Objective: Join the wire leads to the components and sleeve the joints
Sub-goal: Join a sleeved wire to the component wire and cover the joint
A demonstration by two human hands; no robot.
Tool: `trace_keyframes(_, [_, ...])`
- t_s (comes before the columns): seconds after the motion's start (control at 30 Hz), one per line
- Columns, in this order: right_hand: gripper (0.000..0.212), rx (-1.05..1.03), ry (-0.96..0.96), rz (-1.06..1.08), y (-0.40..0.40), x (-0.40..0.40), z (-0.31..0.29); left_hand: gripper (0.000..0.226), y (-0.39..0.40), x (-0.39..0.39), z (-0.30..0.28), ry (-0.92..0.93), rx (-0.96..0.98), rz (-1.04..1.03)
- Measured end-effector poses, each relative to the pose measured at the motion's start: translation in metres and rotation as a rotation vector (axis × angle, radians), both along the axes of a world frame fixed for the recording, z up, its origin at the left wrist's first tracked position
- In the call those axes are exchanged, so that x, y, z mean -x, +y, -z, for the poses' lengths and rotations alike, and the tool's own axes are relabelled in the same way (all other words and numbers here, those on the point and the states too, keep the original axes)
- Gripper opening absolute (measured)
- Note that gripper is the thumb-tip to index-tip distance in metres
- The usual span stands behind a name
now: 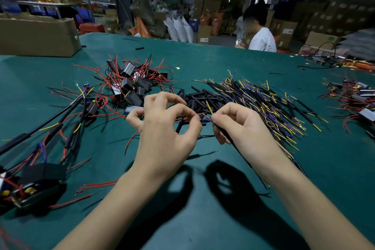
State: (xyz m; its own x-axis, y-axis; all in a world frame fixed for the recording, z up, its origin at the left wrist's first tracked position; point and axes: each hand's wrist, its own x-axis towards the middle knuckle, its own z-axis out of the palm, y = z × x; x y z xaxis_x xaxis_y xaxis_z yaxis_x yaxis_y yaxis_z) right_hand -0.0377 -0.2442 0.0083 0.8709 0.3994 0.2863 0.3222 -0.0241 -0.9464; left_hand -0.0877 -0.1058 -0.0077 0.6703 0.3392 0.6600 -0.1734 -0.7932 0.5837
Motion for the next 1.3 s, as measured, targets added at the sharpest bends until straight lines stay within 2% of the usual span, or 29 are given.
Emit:
trace_keyframes(0.3, [0.019,0.111,-0.164,0.032,0.000,0.002,0.003,0.020,0.001,0.002,-0.004,0.025,0.016,-0.030])
trace_keyframes(0.4, [0.019,0.101,-0.152,0.034,-0.001,0.000,0.003,0.019,0.001,0.002,-0.004,0.089,0.199,0.042])
trace_keyframes(0.63, [0.017,0.060,0.036,-0.019,-0.006,-0.007,-0.001,0.011,0.001,-0.004,-0.002,0.256,0.899,0.412])
trace_keyframes(0.73, [0.019,0.010,0.148,-0.017,-0.007,-0.011,0.000,0.015,-0.004,-0.007,0.004,0.258,0.999,0.480])
trace_keyframes(0.83, [0.019,0.038,0.143,0.007,-0.009,-0.013,0.001,0.016,-0.007,-0.008,0.006,0.234,0.987,0.464])
trace_keyframes(1.0, [0.017,0.081,0.038,0.012,-0.013,-0.017,0.004,0.014,-0.012,-0.008,0.007,0.217,0.834,0.365])
trace_keyframes(1.2, [0.011,0.330,-0.604,0.036,-0.016,-0.023,0.015,0.026,-0.014,-0.013,0.005,0.152,0.595,0.144])
trace_keyframes(1.3, [0.010,0.404,-0.760,0.067,-0.019,-0.031,0.021,0.026,-0.013,-0.016,0.007,0.151,0.547,0.146])
